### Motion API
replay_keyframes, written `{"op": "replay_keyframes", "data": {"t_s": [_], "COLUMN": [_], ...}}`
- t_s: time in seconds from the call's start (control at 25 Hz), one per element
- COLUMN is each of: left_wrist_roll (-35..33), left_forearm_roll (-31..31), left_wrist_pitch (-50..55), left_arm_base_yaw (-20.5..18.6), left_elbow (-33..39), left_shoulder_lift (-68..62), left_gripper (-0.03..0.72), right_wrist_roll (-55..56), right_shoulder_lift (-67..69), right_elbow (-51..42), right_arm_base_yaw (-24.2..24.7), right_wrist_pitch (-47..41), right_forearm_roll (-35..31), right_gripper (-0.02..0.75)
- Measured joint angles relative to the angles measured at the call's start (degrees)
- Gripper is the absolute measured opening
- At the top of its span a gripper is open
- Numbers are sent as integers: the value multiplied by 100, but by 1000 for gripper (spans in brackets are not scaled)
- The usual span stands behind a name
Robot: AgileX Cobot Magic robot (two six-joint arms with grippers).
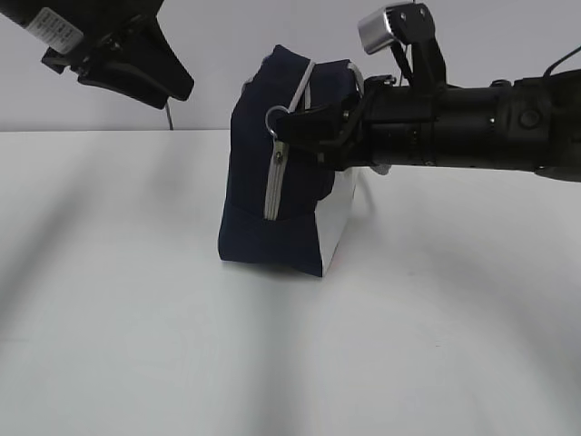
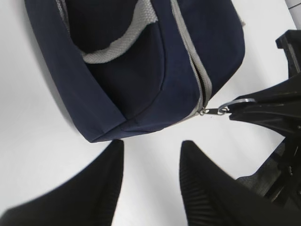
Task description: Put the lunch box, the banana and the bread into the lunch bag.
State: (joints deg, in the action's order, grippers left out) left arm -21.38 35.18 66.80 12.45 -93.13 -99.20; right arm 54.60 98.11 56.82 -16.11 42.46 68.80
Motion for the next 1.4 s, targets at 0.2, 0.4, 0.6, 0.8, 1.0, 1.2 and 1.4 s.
{"op": "replay_keyframes", "data": {"t_s": [0.2,0.4,0.6,0.8,1.0,1.2,1.4], "left_wrist_roll": [-196,-346,-459,-561,-653,-708,-813], "left_forearm_roll": [94,173,175,180,290,357,415], "left_wrist_pitch": [-25,-38,-48,-116,-215,-220,-220], "left_arm_base_yaw": [0,0,0,0,0,0,0], "left_elbow": [0,0,0,0,0,0,0], "left_shoulder_lift": [0,0,0,-3,-3,-8,-121], "left_gripper": [297,297,297,297,296,296,296], "right_wrist_roll": [24,106,269,294,294,294,294], "right_shoulder_lift": [0,0,0,0,0,0,0], "right_elbow": [77,238,355,364,364,364,364], "right_arm_base_yaw": [12,12,12,12,12,12,12], "right_wrist_pitch": [-23,-69,-254,-535,-557,-635,-733], "right_forearm_roll": [-180,-244,-291,-754,-897,-1212,-1609], "right_gripper": [-16,-16,-16,-16,-16,-16,-16]}}
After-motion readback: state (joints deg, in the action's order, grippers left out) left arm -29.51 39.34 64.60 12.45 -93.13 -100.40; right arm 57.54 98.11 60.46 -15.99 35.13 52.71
